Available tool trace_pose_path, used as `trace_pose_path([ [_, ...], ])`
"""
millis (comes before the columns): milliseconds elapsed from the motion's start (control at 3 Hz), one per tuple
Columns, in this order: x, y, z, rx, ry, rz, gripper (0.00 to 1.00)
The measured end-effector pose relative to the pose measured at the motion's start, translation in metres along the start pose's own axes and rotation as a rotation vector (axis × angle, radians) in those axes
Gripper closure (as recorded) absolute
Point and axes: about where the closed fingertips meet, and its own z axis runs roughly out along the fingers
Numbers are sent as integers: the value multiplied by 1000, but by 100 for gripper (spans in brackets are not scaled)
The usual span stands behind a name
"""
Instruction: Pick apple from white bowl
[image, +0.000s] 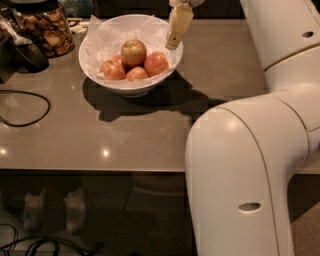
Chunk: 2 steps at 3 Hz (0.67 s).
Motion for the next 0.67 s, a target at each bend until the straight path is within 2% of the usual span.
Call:
trace_pose_path([
  [667,-15,2,21,-42,-13,-35,26],
])
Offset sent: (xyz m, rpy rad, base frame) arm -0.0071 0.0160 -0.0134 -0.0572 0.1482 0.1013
